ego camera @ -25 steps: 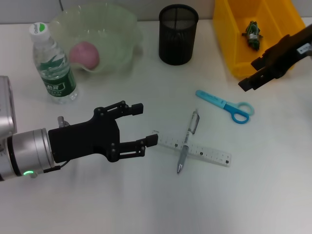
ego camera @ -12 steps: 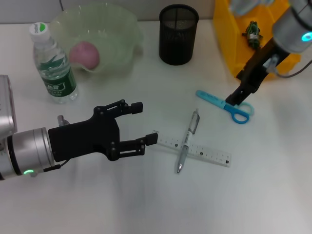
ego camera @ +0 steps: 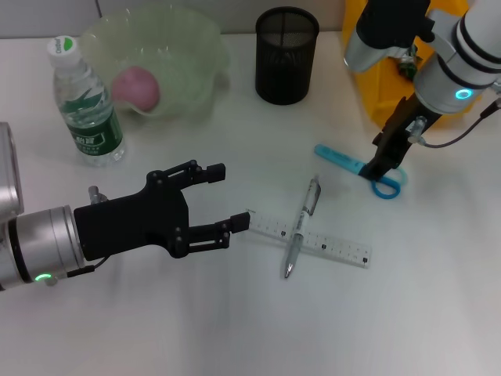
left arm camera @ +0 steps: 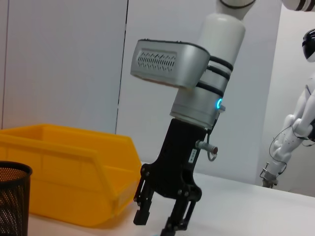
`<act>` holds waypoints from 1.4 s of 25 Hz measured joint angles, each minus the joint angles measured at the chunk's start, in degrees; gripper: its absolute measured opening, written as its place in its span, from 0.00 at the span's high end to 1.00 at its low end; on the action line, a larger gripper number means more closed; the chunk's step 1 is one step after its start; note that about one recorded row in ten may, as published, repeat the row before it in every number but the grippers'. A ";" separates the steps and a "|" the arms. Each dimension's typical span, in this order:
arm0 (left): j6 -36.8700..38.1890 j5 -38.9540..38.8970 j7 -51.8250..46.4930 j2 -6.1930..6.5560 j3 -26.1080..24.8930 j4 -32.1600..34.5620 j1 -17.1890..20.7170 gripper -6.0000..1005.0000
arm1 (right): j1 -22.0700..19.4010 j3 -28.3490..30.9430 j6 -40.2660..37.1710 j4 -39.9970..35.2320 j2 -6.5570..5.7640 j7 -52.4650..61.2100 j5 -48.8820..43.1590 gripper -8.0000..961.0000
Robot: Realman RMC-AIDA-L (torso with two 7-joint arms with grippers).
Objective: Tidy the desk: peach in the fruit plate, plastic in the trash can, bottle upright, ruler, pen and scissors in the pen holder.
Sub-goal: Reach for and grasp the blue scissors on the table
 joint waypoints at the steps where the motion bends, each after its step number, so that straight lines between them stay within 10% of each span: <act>1: 0.00 0.00 -0.01 0.01 -0.01 -0.03 0.00 0.17 | 0.00 0.00 0.00 0.00 0.00 0.00 0.00 0.23; 14: 0.15 -0.08 -0.21 0.01 -0.07 0.17 0.03 0.17 | 0.59 0.00 4.36 4.48 0.20 -0.63 0.94 0.56; 35: 0.41 -0.36 -0.34 0.01 -0.25 0.42 0.00 0.17 | 0.37 -0.15 7.71 7.20 0.22 -0.73 1.57 0.57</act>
